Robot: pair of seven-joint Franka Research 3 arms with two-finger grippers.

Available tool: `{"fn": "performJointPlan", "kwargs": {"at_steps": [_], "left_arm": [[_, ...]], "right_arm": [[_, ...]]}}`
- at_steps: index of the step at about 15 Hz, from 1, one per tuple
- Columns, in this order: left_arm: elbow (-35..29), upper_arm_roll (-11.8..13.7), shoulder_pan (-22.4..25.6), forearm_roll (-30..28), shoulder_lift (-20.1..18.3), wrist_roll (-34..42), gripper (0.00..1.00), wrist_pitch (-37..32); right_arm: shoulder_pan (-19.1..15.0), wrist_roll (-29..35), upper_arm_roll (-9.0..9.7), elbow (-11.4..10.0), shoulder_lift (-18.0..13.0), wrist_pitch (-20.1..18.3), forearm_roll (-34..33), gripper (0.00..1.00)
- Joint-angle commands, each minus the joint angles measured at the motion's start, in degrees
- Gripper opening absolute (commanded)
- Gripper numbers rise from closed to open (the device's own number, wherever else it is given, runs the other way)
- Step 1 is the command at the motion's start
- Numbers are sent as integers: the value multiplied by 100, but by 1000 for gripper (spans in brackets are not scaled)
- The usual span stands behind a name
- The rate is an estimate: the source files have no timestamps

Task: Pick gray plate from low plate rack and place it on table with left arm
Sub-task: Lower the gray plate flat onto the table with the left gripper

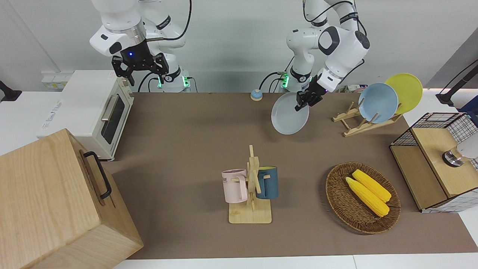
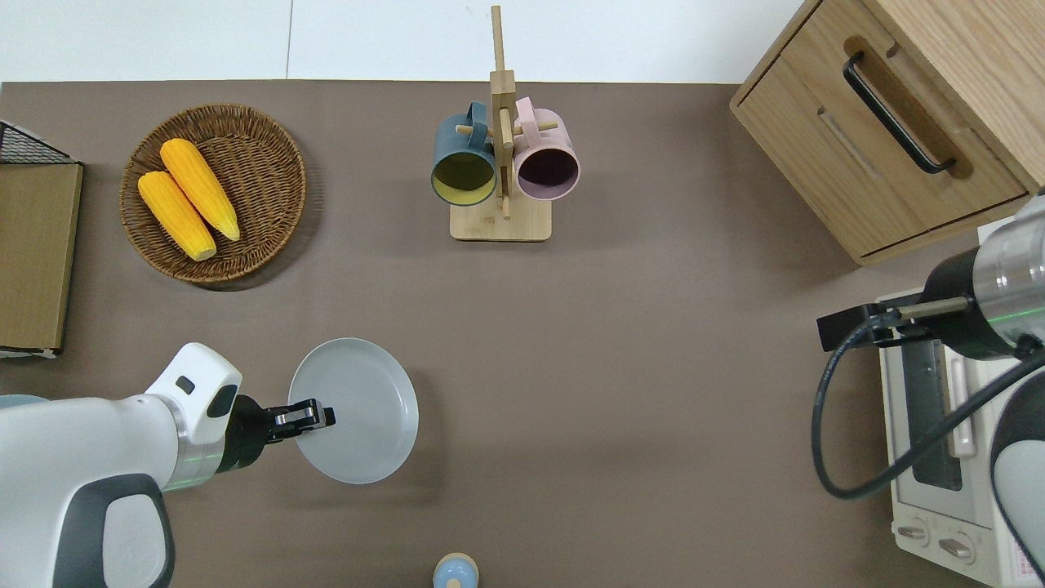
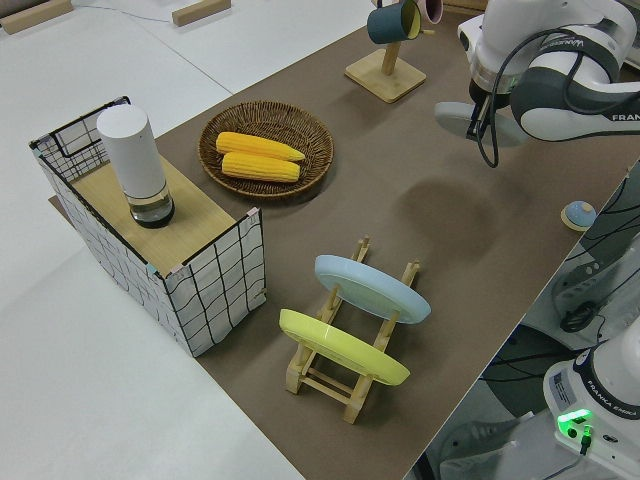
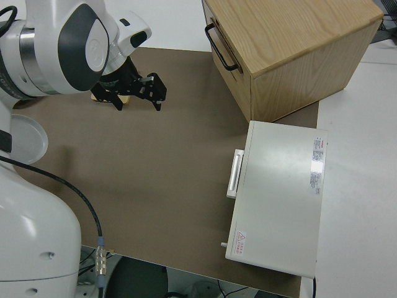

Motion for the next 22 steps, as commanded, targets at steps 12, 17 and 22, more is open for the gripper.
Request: {"fn": "performJointPlan", "kwargs": {"at_steps": [12,17,22], "left_arm": [[-703,19,-163,-716,630,1434,0,1221],[-703,19,-163,-682,674,1443,82,1257],[-694,19,-154,-629,700,1391,612,1239]], "right_arm": [[-56,1,33,35,-14,-83,59,987],[-56,1,33,35,-14,-83,59,987],[-56,1,33,35,-14,-83,59,990]]}}
